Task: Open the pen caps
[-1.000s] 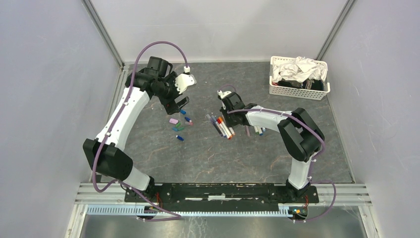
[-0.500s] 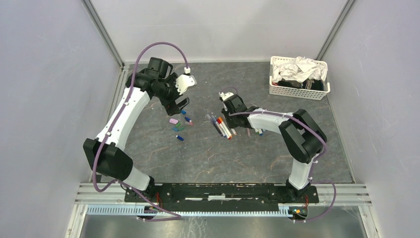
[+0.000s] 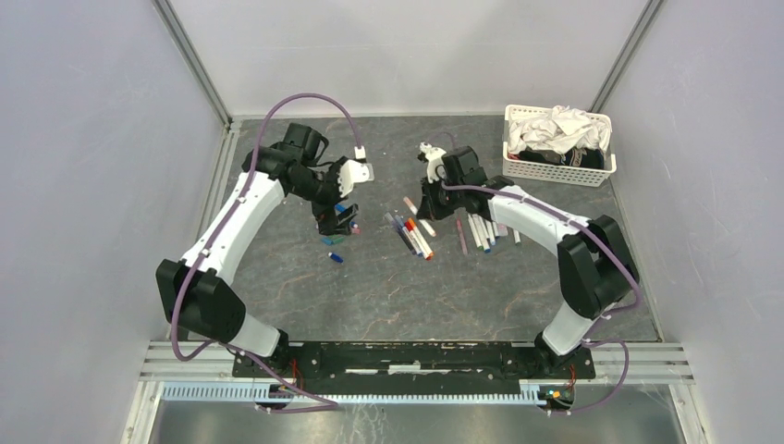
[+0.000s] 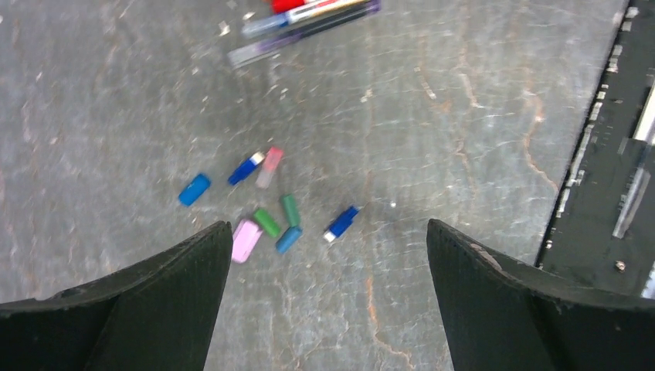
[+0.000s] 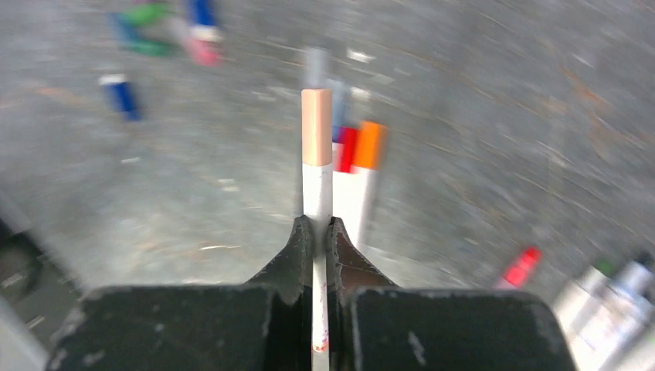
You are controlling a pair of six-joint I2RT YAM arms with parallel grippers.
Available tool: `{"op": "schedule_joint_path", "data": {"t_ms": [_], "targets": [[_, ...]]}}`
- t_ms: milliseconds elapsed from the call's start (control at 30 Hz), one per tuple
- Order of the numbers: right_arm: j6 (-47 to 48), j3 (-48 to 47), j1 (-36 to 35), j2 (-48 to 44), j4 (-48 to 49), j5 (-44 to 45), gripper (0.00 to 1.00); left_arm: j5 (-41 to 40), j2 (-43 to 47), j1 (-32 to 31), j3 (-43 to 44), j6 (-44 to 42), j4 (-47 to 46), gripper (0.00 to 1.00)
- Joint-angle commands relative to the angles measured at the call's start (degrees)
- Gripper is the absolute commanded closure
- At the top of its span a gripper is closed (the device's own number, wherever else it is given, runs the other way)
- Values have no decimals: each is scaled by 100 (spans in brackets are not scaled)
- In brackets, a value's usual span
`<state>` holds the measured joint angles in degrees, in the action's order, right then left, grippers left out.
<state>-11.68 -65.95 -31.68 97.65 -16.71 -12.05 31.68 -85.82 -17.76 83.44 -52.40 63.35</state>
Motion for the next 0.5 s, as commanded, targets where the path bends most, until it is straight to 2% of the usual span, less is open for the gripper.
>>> {"op": "schedule_joint_path", "data": {"t_ms": [0,133,267,367,467], "targets": [[4,-392,-106,-323,-30,-2601,100,715,220,-302,-115,-916,277,0],[13,-396,-443,-282,-43,-3639,100,750,107,-527,-178,-1232,381,0],[0,-531,-739,-132,-60,-4218,100,779,54,-643,-201,-1651,568,0],[-97,-635,-816,0,-23,-4339,100,880,33,-727,-180,-2002,935,8],[-318,-647,-838,85,187,-4397,100,902,13,-842,-225,-2253,1293,22]]}}
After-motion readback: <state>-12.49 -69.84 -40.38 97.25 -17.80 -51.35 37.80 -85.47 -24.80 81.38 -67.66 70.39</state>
